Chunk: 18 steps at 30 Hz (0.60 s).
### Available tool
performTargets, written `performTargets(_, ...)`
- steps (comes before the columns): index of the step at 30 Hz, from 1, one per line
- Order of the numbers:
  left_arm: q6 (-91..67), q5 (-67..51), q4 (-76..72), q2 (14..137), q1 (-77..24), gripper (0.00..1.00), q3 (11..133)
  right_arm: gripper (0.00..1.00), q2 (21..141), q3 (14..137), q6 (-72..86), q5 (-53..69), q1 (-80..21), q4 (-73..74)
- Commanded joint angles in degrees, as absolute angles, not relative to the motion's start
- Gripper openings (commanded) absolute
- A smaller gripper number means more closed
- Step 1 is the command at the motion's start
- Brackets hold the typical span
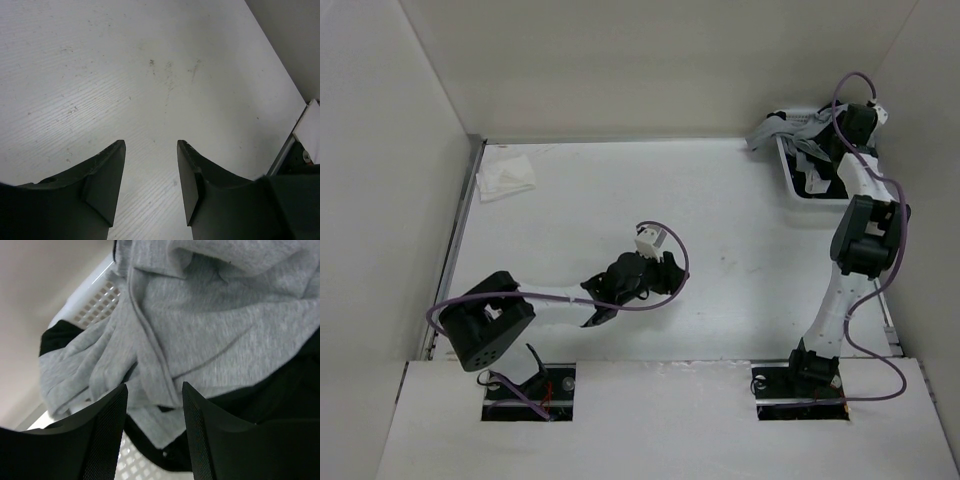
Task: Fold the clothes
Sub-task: Grab the tank top from the pile
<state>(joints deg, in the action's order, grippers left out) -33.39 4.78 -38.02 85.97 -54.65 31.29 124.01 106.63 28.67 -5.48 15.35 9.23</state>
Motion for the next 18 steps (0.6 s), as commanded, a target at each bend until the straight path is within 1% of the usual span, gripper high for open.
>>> performTargets(1,-33.7,3.6,-42.9,86.7,-53.7,0.44,31.8,0.51,127.6,113.5,28.0,-4.8,16.0,10.5)
performTargets(2,-33.7,3.5,-42.9,86.9,-53.7,0.44,31.9,0.48,128.1,113.8,28.2,-4.7,16.1,10.2)
performTargets(3,-33.9,3.3,-42.9,87.4,-53.5,0.44,32.2,0.32,128.2,113.9,28.2,-4.5,16.1,9.8)
performTargets(4,-34.0,3.3,-42.9,87.6,-53.3,0.44,32.2,0.22,128.2,113.9,28.3,-4.2,16.0,9.0)
performTargets(5,-34.1,3.2,-42.9,87.9,-53.3,0.44,32.3,0.18,128.1,113.8,28.3,-4.0,16.0,8.4)
performTargets(6,-34.4,2.8,-42.9,88.2,-53.2,0.44,32.5,0.10,127.7,113.8,28.3,-3.8,15.9,7.7)
performTargets(7,-34.5,2.6,-43.0,88.4,-53.1,0.44,32.6,0.08,127.4,113.9,28.3,-3.7,15.9,7.4)
performTargets(8,-34.7,2.2,-43.1,88.6,-53.0,0.44,32.7,0.00,126.7,114.3,28.3,-4.0,15.9,7.5)
performTargets(10,-35.0,1.8,-43.3,88.6,-52.7,0.44,32.6,0.00,123.7,112.8,28.8,-3.8,15.9,6.5)
performTargets(12,-35.3,1.8,-43.4,88.3,-52.3,0.44,32.3,0.00,117.4,107.6,28.7,-4.2,15.5,1.2)
performTargets(13,-35.7,1.8,-43.6,88.1,-52.0,0.44,32.2,0.00,111.4,103.5,28.7,-4.2,14.5,-2.6)
performTargets(14,-35.9,1.9,-43.8,87.9,-51.9,0.44,32.1,0.00,109.9,102.8,28.7,-4.4,14.1,-3.2)
performTargets(15,-36.1,2.1,-44.1,87.6,-51.7,0.44,31.8,0.00,102.2,99.4,28.7,-5.3,12.2,-4.9)
performTargets(16,-36.1,2.1,-44.2,87.6,-51.7,0.44,31.8,0.00,99.9,98.5,28.4,-5.7,11.3,-5.2)
performTargets(18,-36.5,2.4,-44.2,86.2,-51.4,0.44,31.2,0.00,89.2,96.2,27.9,-8.0,7.0,-5.2)
